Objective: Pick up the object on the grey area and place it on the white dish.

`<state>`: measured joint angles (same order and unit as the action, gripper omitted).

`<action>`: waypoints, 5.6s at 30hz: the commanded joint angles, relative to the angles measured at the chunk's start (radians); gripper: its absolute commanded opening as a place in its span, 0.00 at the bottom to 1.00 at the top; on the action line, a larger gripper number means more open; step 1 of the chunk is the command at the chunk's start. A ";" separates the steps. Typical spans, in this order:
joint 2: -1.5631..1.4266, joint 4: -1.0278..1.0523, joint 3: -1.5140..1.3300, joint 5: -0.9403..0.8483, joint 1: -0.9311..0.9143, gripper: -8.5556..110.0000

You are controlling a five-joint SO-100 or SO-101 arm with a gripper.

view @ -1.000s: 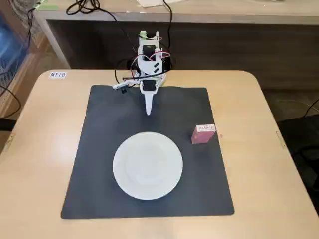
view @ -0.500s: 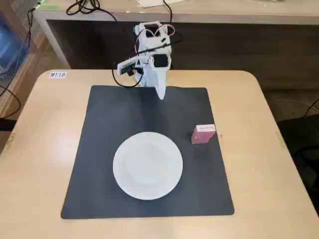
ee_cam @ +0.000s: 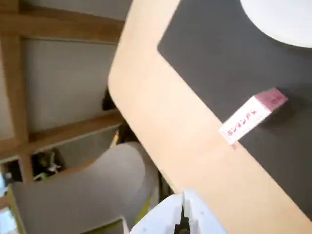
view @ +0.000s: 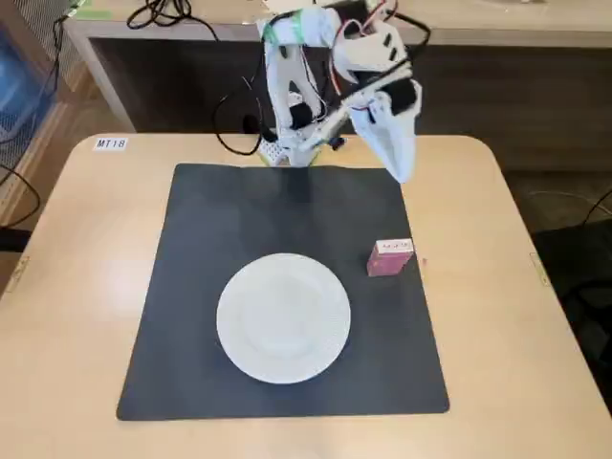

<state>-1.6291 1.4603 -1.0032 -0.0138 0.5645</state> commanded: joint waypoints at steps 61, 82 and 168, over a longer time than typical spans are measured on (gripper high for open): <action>0.819 0.236 0.506 0.414 -0.074 0.22; 0.793 0.233 0.793 0.080 -0.133 0.07; 0.747 0.239 0.635 -0.370 -0.581 0.46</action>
<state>-0.7701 1.6950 -0.3804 -0.4004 -0.0245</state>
